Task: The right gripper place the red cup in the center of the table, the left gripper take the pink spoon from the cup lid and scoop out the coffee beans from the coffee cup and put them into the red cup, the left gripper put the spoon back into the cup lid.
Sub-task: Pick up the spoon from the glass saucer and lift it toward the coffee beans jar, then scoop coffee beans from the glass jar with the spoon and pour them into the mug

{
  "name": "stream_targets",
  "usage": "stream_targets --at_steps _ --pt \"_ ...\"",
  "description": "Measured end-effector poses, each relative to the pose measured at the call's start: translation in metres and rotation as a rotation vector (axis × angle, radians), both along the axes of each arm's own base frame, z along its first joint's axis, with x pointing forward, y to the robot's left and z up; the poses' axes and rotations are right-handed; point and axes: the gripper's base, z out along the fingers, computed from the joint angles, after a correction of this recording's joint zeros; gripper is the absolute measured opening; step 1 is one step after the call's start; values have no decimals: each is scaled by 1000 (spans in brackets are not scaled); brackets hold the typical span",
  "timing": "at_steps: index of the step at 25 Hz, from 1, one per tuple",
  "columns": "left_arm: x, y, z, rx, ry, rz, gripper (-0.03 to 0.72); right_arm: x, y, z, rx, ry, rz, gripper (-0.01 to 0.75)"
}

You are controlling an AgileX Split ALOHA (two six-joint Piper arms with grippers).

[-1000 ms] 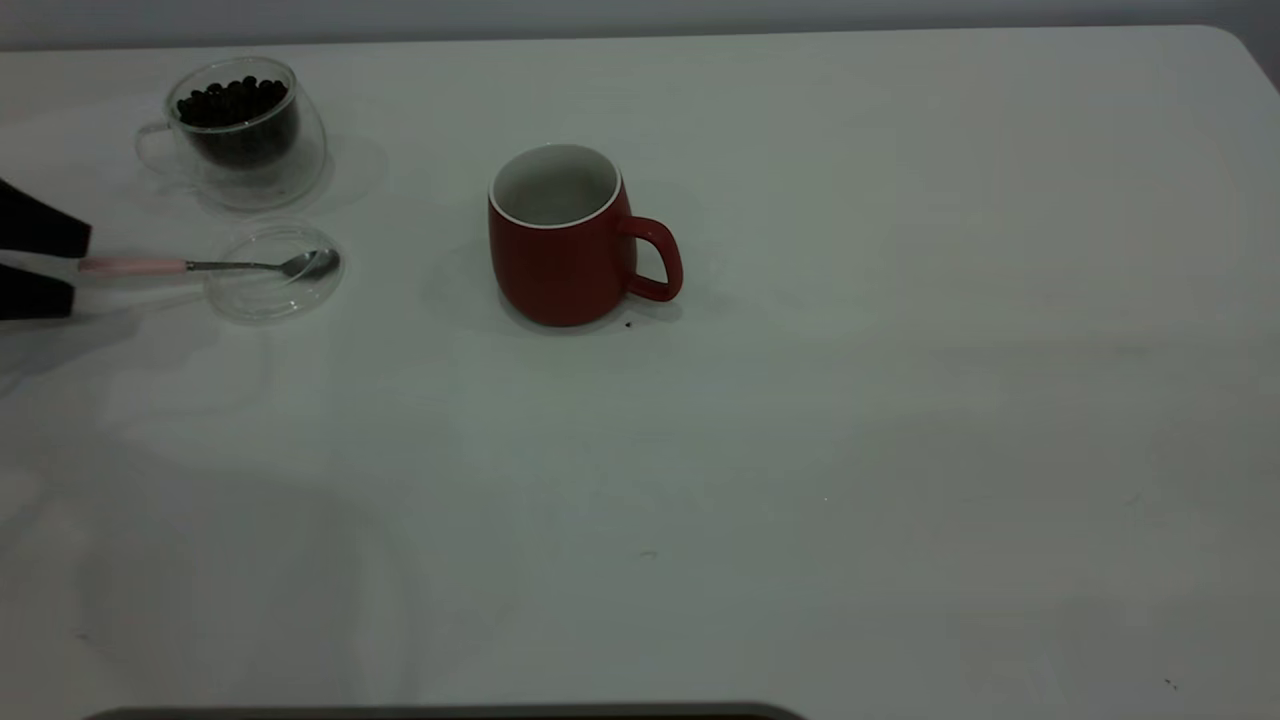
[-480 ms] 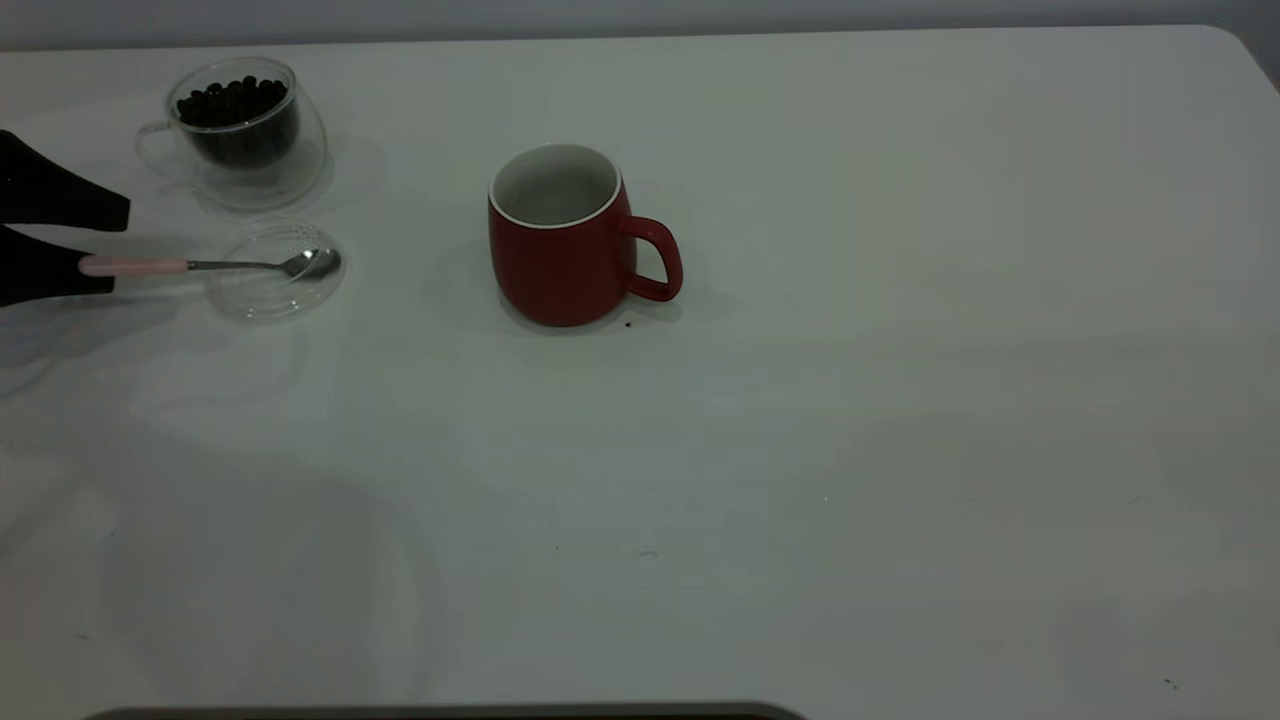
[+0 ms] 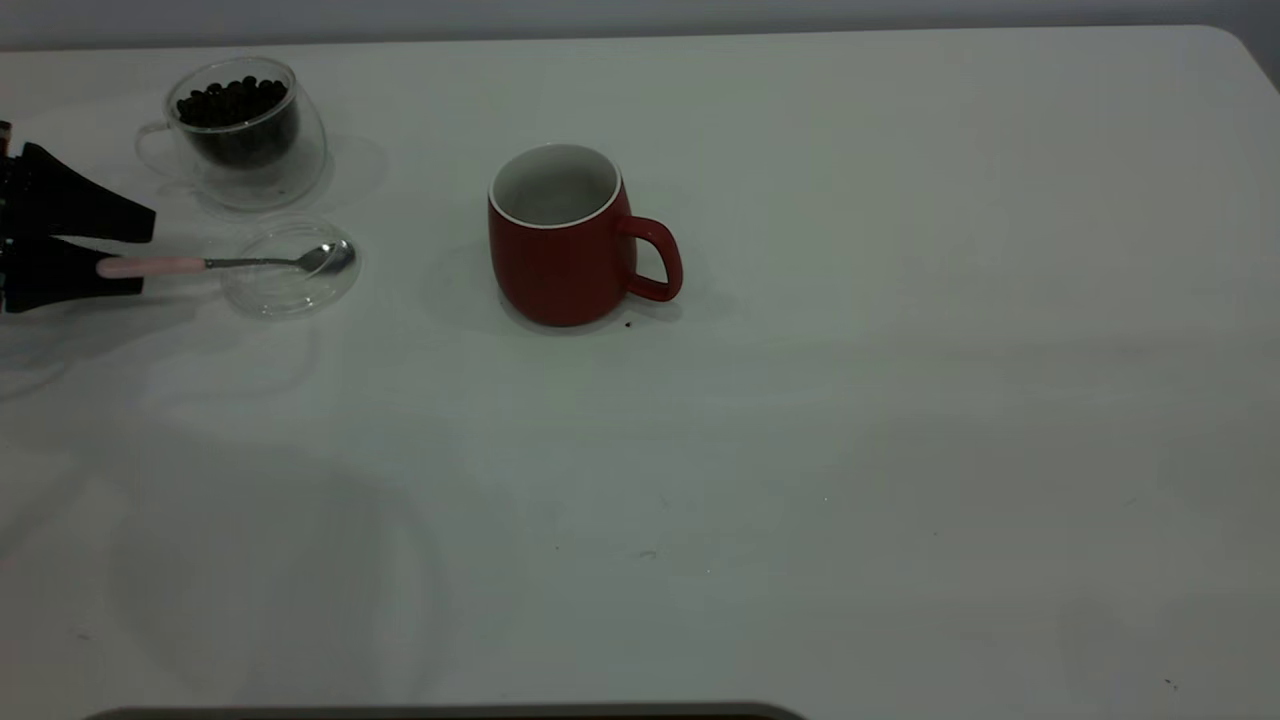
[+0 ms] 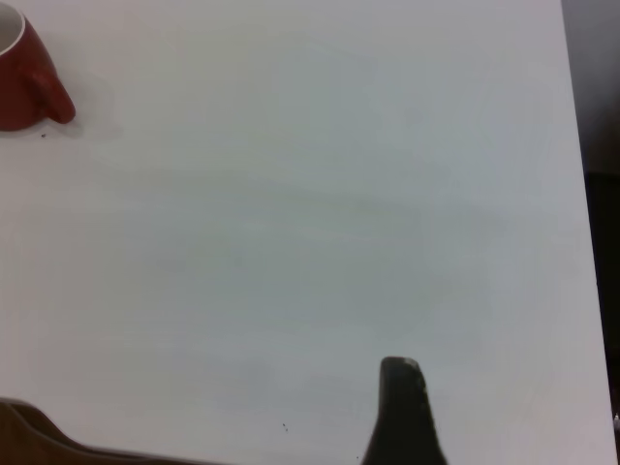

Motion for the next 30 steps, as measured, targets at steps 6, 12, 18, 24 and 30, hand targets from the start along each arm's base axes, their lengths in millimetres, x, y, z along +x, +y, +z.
stream_targets --at_steps 6,12,18,24,30 --pt "0 0 0 -3 1 0 268 0 0 0 0 0 0 591" --pt "-1 0 0 0 2 -10 123 0 0 0 0 0 0 591" --pt "-1 6 27 85 -6 -79 123 0 0 0 0 0 0 591" --pt "0 17 84 148 -54 -103 123 0 0 0 0 0 0 591" --pt "2 21 141 221 -150 -86 123 0 0 0 0 0 0 591"
